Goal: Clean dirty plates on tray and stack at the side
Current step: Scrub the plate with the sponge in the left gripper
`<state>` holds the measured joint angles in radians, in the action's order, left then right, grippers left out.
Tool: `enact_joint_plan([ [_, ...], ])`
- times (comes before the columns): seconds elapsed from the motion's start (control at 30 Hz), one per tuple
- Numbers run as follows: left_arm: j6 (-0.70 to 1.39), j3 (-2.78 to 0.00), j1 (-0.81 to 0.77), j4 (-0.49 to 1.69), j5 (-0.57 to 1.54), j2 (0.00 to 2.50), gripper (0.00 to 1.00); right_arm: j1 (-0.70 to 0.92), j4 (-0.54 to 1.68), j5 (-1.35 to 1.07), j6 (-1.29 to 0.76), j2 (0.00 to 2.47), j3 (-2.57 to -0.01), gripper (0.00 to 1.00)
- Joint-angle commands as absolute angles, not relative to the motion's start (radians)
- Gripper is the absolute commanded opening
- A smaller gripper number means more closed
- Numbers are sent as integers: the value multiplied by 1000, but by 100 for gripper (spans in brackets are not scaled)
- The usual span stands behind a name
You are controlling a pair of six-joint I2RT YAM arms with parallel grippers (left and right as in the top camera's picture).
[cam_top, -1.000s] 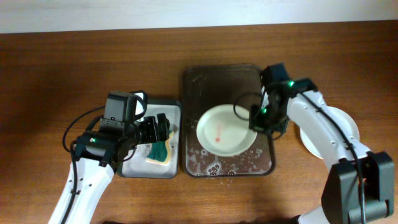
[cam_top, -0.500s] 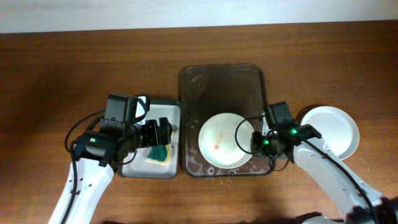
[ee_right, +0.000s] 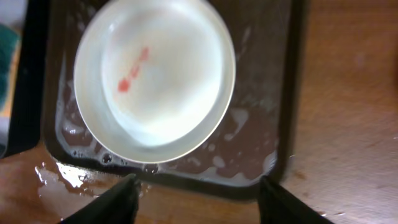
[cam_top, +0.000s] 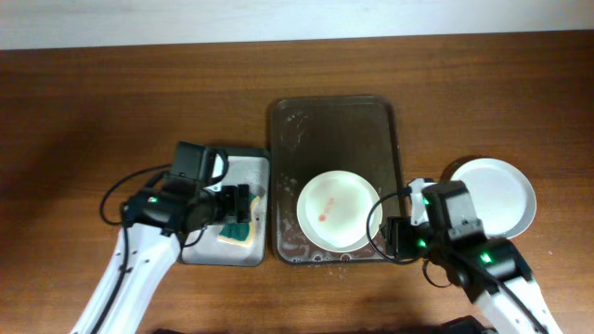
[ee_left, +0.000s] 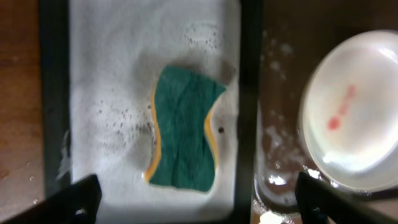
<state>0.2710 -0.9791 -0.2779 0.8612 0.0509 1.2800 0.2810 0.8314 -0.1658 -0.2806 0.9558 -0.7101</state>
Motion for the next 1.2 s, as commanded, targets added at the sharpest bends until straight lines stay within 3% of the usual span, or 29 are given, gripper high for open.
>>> enact_joint_plan([
  [0.0,295,-883,-299,759,-57,1396,93,288,821,-230,-266,1042,-704,54],
  [0.03,322,-872,-299,731,-56,1459,79,288,822,-234,-266,1052,-704,53],
  [0.1,328,-870,-299,674,-27,1571,63,288,820,-233,-266,1052,-704,53],
  [0.13,327,-870,-300,644,5,1619,48,288,816,-233,-266,1052,-704,54],
  [0.2,327,-870,-299,601,74,1696,8,288,813,-233,-266,1052,-704,53],
  [0.23,327,-870,-299,590,80,1715,0,288,814,-233,-266,1052,-704,53],
  [0.53,294,-1012,-299,819,35,1548,0,288,772,-164,-270,1060,-704,52],
  [0.6,294,-1015,-299,850,39,1501,0,288,737,-161,-266,1087,-704,42],
  [0.83,290,-1022,-305,814,134,1285,0,284,513,-122,-277,1420,-703,43],
  [0.9,291,-1022,-328,798,158,1295,0,259,491,-66,-331,1486,-703,37],
  [0.97,312,-1022,-383,754,173,1314,0,202,472,-97,-325,1512,-703,17],
  [1.03,372,-1022,-429,689,173,1336,0,175,448,-212,-247,1512,-703,4],
  [1.17,461,-1022,-559,508,181,1448,0,175,441,-241,-247,1572,-703,4],
])
